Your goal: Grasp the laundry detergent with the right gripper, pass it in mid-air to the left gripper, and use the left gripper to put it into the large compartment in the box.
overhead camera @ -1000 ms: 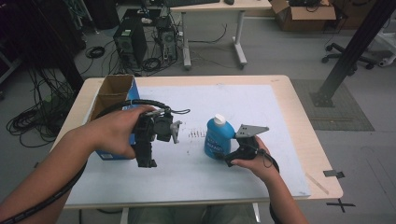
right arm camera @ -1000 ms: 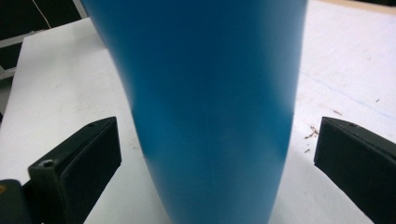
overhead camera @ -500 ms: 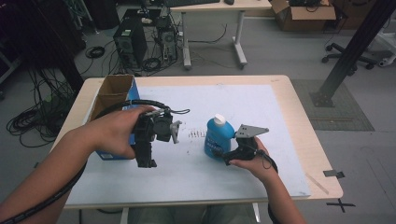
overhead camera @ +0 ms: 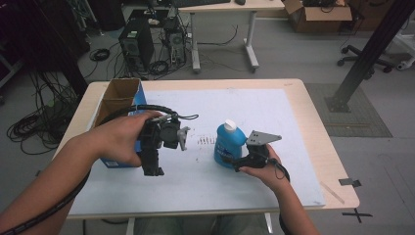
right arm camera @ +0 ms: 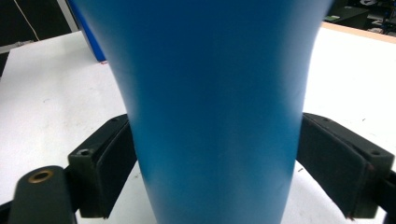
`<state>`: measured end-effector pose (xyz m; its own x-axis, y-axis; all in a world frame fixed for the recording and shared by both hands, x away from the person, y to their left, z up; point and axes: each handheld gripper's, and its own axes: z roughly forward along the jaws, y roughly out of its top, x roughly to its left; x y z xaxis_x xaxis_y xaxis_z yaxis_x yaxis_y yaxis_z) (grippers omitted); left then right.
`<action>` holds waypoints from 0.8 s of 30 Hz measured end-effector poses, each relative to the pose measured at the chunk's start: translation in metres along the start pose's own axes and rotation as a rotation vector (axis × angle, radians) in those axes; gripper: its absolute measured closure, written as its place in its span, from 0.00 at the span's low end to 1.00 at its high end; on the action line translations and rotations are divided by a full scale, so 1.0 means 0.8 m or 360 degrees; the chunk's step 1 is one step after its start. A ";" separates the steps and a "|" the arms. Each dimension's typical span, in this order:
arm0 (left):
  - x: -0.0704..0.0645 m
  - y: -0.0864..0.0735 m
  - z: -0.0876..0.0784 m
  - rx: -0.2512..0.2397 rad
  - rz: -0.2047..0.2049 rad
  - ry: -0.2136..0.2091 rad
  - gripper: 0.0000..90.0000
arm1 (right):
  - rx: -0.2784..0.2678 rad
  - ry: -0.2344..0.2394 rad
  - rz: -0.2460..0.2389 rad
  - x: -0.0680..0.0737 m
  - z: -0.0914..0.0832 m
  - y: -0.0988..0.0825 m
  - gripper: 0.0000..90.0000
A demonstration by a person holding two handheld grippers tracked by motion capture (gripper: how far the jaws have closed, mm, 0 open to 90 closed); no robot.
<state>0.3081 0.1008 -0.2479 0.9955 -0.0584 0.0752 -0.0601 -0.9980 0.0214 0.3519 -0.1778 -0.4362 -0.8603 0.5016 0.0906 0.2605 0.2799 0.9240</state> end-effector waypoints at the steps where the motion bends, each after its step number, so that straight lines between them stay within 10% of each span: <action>1: 0.000 -0.001 0.000 0.0000 -0.0002 0.0001 0.00 | -0.0010 -0.0007 -0.0004 0.000 0.000 0.000 0.18; 24: 0.001 -0.002 0.001 -0.0005 -0.0006 0.0011 0.00 | -0.0055 -0.0040 -0.0049 0.003 0.005 -0.004 0.33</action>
<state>0.3092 0.1020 -0.2487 0.9952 -0.0541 0.0820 -0.0563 -0.9981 0.0251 0.3507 -0.1743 -0.4400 -0.8563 0.5138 0.0530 0.2186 0.2674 0.9385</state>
